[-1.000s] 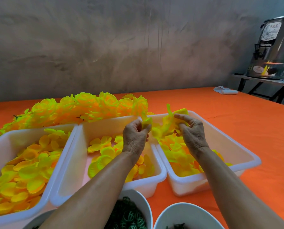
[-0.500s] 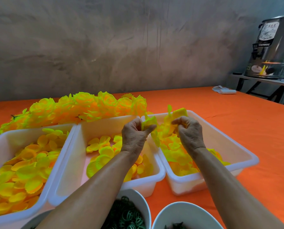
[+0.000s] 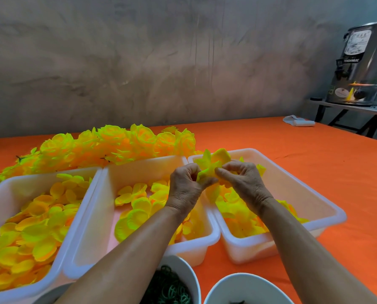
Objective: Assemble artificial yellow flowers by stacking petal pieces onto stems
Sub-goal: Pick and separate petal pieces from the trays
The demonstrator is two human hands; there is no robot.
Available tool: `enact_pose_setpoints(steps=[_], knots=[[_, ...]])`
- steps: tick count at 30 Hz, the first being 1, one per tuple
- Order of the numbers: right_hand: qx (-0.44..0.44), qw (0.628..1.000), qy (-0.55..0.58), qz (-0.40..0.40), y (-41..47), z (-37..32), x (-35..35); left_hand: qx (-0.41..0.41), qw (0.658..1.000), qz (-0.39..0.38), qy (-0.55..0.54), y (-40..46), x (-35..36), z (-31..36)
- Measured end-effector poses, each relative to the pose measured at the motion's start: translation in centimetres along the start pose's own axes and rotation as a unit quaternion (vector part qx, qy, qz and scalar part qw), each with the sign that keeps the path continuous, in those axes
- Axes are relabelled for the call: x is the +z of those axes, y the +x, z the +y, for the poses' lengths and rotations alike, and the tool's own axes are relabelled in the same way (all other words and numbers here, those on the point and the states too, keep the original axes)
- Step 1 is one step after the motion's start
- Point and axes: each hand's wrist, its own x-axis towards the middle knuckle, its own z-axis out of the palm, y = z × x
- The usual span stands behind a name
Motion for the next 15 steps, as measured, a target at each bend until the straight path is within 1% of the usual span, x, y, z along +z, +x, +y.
enact_pose_setpoints(steps=[2, 4, 5, 7, 9, 11, 15], knots=[[0.027, 0.996, 0.022, 0.078, 0.4, 0.4, -0.5, -0.009, 1.000, 0.018, -0.013, 0.2, -0.1, 0.0], [0.044, 0.987, 0.026, 0.155, 0.9, 0.9, -1.0, -0.028, 0.997, 0.065, -0.041, 0.4, -0.3, 0.1], [0.046, 0.983, 0.013, 0.180, 1.1, 1.1, -1.2, -0.039, 0.993, 0.093, -0.056, 0.5, -0.4, 0.1], [0.053, 0.975, -0.029, 0.213, 1.4, 1.5, -1.4, -0.058, 0.986, 0.134, -0.077, 0.8, -0.7, 0.0], [0.069, 0.960, -0.083, 0.257, 1.6, 2.0, -1.7, -0.067, 0.982, 0.156, -0.080, 1.1, -0.9, -0.2], [0.079, 0.946, -0.104, 0.296, 1.7, 2.2, -2.0, -0.068, 0.981, 0.171, -0.067, 1.2, -1.0, -0.4], [0.065, 0.944, -0.111, 0.305, 1.5, 2.0, -2.0, -0.056, 0.980, 0.191, -0.027, 1.1, -1.1, -0.3]])
